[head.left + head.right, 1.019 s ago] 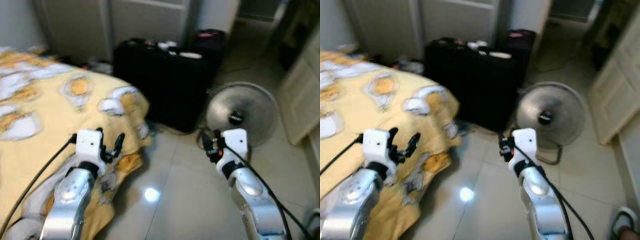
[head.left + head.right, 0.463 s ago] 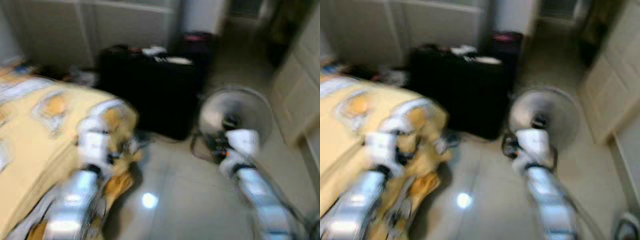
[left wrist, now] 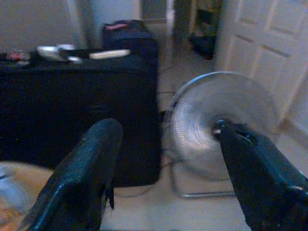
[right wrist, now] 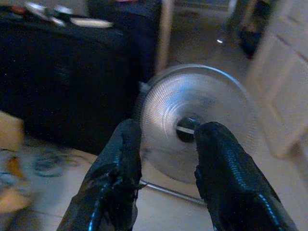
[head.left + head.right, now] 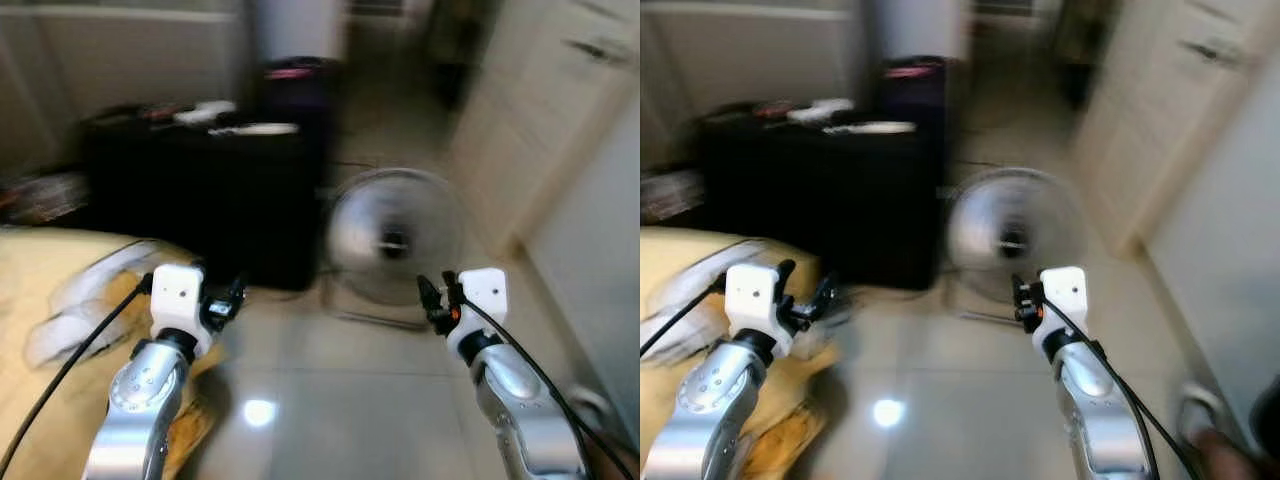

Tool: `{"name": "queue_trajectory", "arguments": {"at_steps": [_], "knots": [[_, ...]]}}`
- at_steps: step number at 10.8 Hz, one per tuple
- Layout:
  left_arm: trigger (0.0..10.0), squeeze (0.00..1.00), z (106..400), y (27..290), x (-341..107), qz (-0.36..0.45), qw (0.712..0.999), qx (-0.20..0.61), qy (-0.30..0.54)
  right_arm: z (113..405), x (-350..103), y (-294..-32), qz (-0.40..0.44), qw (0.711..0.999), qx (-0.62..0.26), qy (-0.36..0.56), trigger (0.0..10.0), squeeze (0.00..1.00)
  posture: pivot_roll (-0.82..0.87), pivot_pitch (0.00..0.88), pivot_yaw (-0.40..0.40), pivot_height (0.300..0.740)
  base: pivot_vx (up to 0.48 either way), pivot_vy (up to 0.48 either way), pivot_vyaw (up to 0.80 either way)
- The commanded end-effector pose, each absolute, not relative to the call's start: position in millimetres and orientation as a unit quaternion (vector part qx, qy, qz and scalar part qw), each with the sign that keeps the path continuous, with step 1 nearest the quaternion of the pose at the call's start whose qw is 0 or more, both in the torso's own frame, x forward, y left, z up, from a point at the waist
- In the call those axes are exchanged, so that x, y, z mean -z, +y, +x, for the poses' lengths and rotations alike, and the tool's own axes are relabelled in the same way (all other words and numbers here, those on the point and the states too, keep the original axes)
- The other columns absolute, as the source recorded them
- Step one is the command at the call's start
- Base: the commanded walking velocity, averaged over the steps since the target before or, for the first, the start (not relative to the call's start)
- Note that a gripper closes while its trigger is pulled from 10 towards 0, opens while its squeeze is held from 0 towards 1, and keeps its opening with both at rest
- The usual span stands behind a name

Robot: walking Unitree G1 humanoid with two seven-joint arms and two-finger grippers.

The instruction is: Clean up the room

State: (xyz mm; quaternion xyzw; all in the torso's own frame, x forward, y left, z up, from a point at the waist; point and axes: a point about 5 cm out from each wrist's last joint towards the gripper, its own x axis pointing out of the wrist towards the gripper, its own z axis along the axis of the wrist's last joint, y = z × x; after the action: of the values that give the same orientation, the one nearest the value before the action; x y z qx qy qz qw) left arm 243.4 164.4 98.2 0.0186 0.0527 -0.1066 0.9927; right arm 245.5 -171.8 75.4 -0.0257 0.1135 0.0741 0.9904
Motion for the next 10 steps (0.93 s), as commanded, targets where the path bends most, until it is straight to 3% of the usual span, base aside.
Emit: {"name": "queue_trajectory", "arguments": {"at_steps": [1,5,10], "knots": [[10.0,0.00,242,170,-101,0.030,0.994,0.092,0.046,250,-85,-167,-0.031,0.991,-0.090,0.089,10.0,0.00,0.01,0.000,-0.006,0.740,0.371,0.000,0.00],[10.0,0.00,243,175,-101,0.031,0.997,0.057,0.033,249,-83,-174,-0.062,0.991,-0.070,0.091,10.0,0.00,0.01,0.000,-0.016,0.740,0.356,0.000,0.00],[10.0,0.00,243,175,-102,0.021,0.999,0.043,0.021,243,-80,-183,-0.056,0.994,-0.018,0.087,10.0,0.00,0.00,0.000,-0.005,0.740,0.000,0.000,0.00]]}}
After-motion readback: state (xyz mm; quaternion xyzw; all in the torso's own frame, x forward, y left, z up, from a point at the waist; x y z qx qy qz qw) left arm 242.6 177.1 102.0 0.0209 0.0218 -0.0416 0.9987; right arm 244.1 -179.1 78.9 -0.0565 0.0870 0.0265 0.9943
